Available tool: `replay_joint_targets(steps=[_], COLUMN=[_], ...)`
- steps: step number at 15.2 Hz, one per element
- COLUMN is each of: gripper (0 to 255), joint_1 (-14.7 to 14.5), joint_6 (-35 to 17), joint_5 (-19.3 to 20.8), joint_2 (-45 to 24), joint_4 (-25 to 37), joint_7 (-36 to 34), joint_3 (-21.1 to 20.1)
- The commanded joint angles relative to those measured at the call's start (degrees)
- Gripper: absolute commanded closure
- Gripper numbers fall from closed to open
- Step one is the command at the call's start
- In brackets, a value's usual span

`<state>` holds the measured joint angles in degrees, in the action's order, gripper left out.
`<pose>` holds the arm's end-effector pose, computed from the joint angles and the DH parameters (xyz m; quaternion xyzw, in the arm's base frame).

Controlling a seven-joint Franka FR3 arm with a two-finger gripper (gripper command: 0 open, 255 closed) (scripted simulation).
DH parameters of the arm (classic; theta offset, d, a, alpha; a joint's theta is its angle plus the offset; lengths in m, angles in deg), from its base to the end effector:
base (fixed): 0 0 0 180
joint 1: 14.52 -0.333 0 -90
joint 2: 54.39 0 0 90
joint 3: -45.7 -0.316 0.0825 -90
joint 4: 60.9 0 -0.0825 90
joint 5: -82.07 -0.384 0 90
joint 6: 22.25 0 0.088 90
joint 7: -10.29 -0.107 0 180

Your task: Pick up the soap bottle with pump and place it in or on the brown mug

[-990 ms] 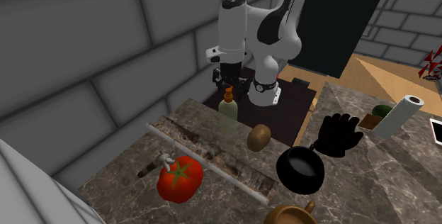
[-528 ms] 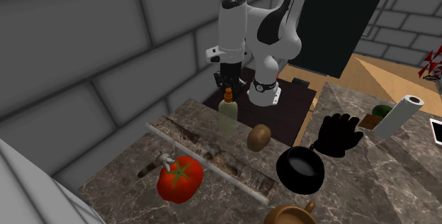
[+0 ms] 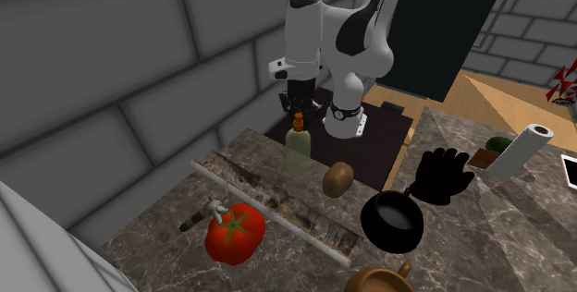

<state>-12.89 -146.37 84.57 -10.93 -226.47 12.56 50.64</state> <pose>0.3018 -0.0321 0.3803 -0.9997 0.0143 -0.0177 0.0102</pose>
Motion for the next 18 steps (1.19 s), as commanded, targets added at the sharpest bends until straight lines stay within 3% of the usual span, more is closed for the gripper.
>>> replay_joint_targets(steps=[1,18], gripper=[255,255], joint_1=[0.0,-0.3], joint_6=[1.7,16.8], joint_5=[-0.1,-0.6], joint_2=[0.7,4.7], joint_4=[1.0,12.1], joint_7=[0.0,-0.3], joint_3=[-0.1,-0.8])
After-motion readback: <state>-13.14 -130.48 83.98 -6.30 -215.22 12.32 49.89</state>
